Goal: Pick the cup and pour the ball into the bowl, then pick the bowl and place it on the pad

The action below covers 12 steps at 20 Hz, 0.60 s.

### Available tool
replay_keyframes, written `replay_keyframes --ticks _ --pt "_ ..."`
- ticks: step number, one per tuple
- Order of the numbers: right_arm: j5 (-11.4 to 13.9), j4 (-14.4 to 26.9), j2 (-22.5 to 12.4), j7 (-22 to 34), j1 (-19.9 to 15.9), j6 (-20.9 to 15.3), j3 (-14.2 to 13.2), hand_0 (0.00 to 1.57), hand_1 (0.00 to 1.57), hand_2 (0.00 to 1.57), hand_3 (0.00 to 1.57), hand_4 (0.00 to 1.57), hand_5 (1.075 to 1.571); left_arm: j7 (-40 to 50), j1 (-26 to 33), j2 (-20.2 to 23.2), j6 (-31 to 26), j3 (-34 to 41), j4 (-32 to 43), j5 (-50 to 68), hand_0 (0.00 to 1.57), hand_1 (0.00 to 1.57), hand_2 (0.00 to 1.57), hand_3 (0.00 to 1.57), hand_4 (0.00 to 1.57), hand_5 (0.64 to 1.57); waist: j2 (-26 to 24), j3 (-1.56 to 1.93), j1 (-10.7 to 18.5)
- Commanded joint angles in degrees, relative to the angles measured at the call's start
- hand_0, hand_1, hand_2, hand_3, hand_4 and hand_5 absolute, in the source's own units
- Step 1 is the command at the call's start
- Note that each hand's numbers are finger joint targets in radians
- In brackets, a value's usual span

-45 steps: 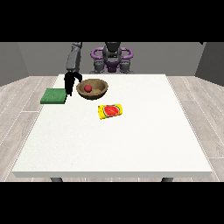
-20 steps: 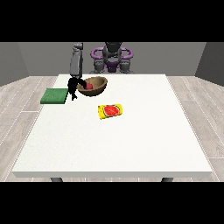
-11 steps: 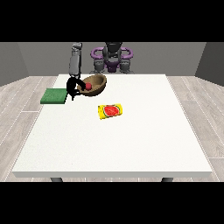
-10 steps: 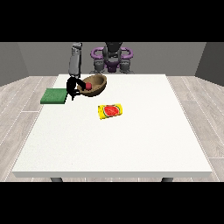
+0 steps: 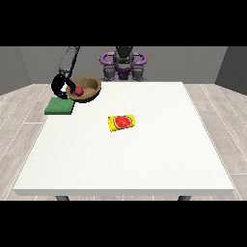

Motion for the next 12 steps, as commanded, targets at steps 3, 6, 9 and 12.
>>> replay_keyframes --ticks 3,6,9,12 --pt "1.23 -0.92 -11.63 8.87 -2.25 6.88 -0.24 1.57 1.57 1.57 0.71 1.06 1.566 -2.49 3.18 1.77 -0.76 1.44 3.11 -0.38 0.0 0.0 0.0 0.0 1.2 1.544 -1.62 0.12 -3.64" --pt "-1.05 -2.01 -12.71 12.52 -2.77 9.17 -1.93 1.57 1.57 1.57 0.67 1.08 1.566 -4.43 6.09 1.43 -0.23 1.33 3.72 -1.55 0.0 0.0 0.0 0.0 1.2 1.545 -3.9 0.13 -5.14" --pt "-1.32 0.42 -15.76 10.87 -5.9 9.81 -4.6 1.57 1.57 1.57 0.58 1.09 1.564 -5.91 4.23 3.27 -0.69 2.27 4.44 -0.03 0.0 0.0 0.0 0.0 1.2 1.543 0.88 0.16 -3.78" --pt "-2.48 3.37 -19.0 9.62 -6.95 13.08 -6.88 1.57 1.57 1.57 0.58 1.09 1.564 -5.77 3.8 1.79 -0.17 1.14 3.16 0.72 0.0 0.0 0.0 0.0 1.2 1.546 2.1 0.19 -3.37"
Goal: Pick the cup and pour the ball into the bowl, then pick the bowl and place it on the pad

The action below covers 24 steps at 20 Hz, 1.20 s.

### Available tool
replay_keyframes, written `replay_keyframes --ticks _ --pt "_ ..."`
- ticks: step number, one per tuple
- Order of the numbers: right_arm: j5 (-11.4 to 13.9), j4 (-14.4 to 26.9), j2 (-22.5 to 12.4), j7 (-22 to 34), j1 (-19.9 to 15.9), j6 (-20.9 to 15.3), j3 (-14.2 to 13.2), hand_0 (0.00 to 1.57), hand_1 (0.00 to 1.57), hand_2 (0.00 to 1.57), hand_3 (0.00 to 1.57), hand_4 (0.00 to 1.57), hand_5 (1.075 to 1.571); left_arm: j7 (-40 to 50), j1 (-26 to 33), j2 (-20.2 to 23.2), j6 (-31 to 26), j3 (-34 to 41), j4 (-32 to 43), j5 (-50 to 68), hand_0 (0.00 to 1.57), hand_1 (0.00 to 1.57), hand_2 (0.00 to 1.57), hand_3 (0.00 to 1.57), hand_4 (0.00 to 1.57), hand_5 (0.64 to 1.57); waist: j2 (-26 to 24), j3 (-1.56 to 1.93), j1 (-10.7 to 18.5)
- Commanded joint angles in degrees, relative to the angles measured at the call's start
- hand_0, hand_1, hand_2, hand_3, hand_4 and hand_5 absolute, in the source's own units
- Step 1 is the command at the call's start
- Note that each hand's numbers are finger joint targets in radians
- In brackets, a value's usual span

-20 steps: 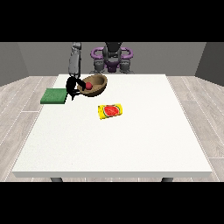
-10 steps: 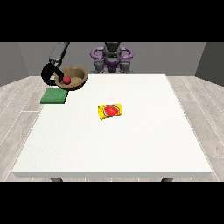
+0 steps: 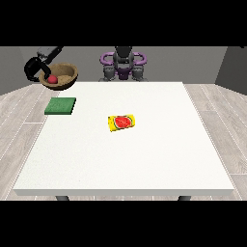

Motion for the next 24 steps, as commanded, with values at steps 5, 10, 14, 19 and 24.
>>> replay_keyframes --ticks 5,10,14,19,24 --pt "-1.81 6.06 -3.71 -3.74 -1.15 4.14 -4.37 1.57 1.57 1.57 0.46 1.11 1.567 -4.96 2.14 0.79 -1.24 -0.33 -1.07 0.24 0.0 0.0 0.0 0.0 1.21 1.555 3.91 0.05 1.92" --pt "-3.72 7.36 1.85 -4.98 -2.43 1.14 -5.39 1.57 1.57 1.57 0.44 1.06 1.569 -7.6 2.41 1.03 -2.56 0.13 0.66 0.9 0.0 0.0 0.0 0.0 1.21 1.553 5.98 0.02 2.61" --pt "-4.12 8.57 1.14 -2.42 -7.16 1.36 -5.43 1.57 1.57 1.57 0.54 1.02 1.571 -7.66 0.73 -0.25 -0.29 -1.69 0.36 0.28 0.0 0.0 0.0 0.0 1.21 1.555 6.83 0.03 2.34" --pt "-6.4 9.58 4.18 -2.95 -4.55 -0.32 -7.42 1.57 1.57 1.57 0.74 0.9 1.569 -7.18 2.76 2.22 -0.91 -0.72 2.7 0.17 0.0 0.0 0.0 0.0 1.2 1.559 3.6 0.02 0.78" --pt "-2.53 11.94 2.04 -5.93 -4.59 -6.32 -6.65 1.57 1.57 1.57 1.09 0.0 1.55 -6.63 1.52 1.32 -0.27 -1.82 0.58 1.19 0.0 0.0 0.0 0.0 1.19 1.563 5.04 0.02 1.32"
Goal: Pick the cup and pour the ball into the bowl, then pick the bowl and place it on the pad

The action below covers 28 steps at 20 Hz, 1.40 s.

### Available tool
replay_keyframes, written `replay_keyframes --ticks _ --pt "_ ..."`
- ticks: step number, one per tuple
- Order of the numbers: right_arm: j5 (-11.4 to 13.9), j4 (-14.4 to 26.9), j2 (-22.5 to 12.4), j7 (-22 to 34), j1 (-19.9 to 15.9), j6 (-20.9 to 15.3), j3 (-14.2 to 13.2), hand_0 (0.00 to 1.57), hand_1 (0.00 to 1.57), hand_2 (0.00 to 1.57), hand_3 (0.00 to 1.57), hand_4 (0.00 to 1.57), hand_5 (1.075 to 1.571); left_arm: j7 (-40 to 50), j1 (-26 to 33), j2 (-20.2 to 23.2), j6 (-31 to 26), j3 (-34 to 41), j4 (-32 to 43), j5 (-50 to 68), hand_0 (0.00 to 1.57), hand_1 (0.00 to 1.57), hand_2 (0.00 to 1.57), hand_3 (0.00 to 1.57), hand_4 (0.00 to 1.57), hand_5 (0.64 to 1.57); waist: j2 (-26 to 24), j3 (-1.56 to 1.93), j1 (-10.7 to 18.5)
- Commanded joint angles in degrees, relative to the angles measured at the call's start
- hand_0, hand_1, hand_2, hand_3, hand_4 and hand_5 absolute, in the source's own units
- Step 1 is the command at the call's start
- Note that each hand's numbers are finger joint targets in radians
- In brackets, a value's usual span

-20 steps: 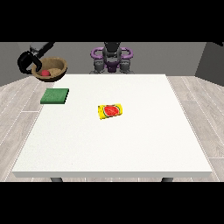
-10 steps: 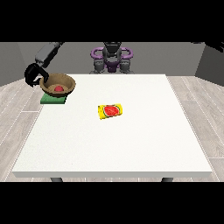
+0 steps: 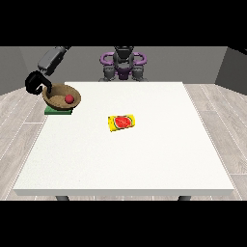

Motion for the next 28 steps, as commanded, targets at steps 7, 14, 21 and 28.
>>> replay_keyframes --ticks 7,14,21,28 --pt "-1.5 0.77 -0.99 -0.88 -3.12 -3.68 -2.27 1.45 1.45 1.39 0.8 0.0 1.536 -4.95 1.42 2.4 -1.87 1.19 4.34 0.12 0.0 0.0 0.0 0.0 1.19 1.562 2.14 -0.03 0.28" --pt "-0.22 3.37 -2.15 -7.1 -3.44 -4.99 -2.46 1.26 1.26 1.35 0.91 0.11 1.529 -2.77 1.13 3.17 -2.14 1.01 2.16 2.01 0.0 0.0 0.0 0.0 1.19 1.566 3.52 0.03 2.03" --pt "3.78 2.68 0.17 -0.47 -6.07 -2.5 4.37 0.0 0.0 0.0 0.0 0.0 1.41 -3.89 0.2 3.51 -1.82 -0.21 4.5 0.96 0.0 0.0 0.0 0.0 1.21 1.569 1.67 -0.05 2.01" --pt "5.26 3.14 -4.67 7.05 -8.24 2.33 6.46 0.0 0.0 0.0 0.0 0.2 1.375 1.31 3.27 -2.04 2.15 -4.78 0.89 -0.85 0.0 0.0 0.0 0.0 1.19 1.569 -8.79 -0.14 -0.69"
